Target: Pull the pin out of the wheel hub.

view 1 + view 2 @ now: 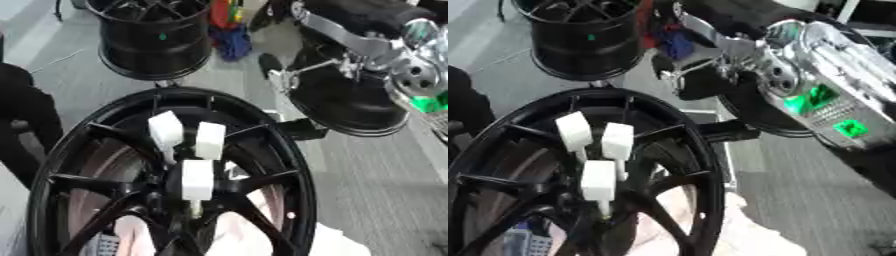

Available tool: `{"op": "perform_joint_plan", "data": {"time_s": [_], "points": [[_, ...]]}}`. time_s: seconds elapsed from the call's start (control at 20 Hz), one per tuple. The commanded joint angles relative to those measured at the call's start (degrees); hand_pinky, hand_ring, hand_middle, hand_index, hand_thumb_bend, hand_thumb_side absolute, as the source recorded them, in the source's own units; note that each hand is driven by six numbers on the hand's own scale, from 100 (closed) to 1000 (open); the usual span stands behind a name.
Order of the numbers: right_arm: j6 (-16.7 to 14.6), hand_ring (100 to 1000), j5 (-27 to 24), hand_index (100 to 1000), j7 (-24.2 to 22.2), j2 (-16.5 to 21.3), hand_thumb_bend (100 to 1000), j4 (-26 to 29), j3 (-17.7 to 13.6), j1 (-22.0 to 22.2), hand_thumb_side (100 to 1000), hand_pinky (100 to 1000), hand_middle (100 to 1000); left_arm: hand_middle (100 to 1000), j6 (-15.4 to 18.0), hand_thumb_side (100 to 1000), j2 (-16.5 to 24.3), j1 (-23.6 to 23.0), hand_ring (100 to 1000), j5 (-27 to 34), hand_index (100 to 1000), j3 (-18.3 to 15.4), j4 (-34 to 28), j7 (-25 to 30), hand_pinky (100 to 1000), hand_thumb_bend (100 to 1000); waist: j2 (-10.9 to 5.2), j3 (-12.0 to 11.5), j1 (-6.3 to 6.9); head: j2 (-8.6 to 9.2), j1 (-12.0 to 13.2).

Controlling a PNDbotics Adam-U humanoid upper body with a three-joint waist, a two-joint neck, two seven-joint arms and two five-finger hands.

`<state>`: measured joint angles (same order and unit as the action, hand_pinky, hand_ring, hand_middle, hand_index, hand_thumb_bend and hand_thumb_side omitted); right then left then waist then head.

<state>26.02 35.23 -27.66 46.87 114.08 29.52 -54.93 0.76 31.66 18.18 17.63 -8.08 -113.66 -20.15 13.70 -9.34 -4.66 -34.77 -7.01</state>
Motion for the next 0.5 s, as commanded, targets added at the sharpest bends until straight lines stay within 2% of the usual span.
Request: {"op": "perform_joint_plan", "data": {"time_s": [0.05,0.1,0.15,0.35,0.5], "points": [[-3.0,810,1.1,795,-5.2,-1.7,100,0.5,-1.1,-0.7,277,1000,747,705,-0.4,515,0.9,-0.2,602,-0.1,708,-1.0,-0.9,-0.3,873,100,-1.48,0.4,0.25,-1.35,1.4],[-4.6,811,1.6,797,-6.8,-2.7,100,0.5,-1.7,-0.8,381,1000,749,706,-0.5,523,0.8,-0.3,602,-0.2,708,-1.1,-0.9,-0.5,873,100,-1.66,0.6,0.18,-1.65,1.9],[-6.1,816,2.0,801,-8.0,-3.7,100,0.5,-2.3,-0.8,279,1000,756,705,-0.5,517,0.8,-0.4,602,-0.2,708,-1.2,-0.9,-0.6,873,100,-1.78,0.7,0.12,-1.88,2.3],[-11.2,820,3.0,808,-10.9,-6.4,100,0.5,-4.0,-0.6,284,1000,762,706,-0.6,518,0.7,-0.6,602,-0.2,708,-1.3,-0.9,-0.7,873,100,-1.98,0.9,0.00,-2.79,3.8],[-12.4,820,2.4,814,-12.0,-7.3,100,0.5,-4.3,-0.4,279,1000,764,706,-0.7,521,0.7,-0.6,602,-0.2,708,-1.4,-0.9,-0.8,874,100,-2.00,0.8,-0.11,-3.23,4.1]]}}
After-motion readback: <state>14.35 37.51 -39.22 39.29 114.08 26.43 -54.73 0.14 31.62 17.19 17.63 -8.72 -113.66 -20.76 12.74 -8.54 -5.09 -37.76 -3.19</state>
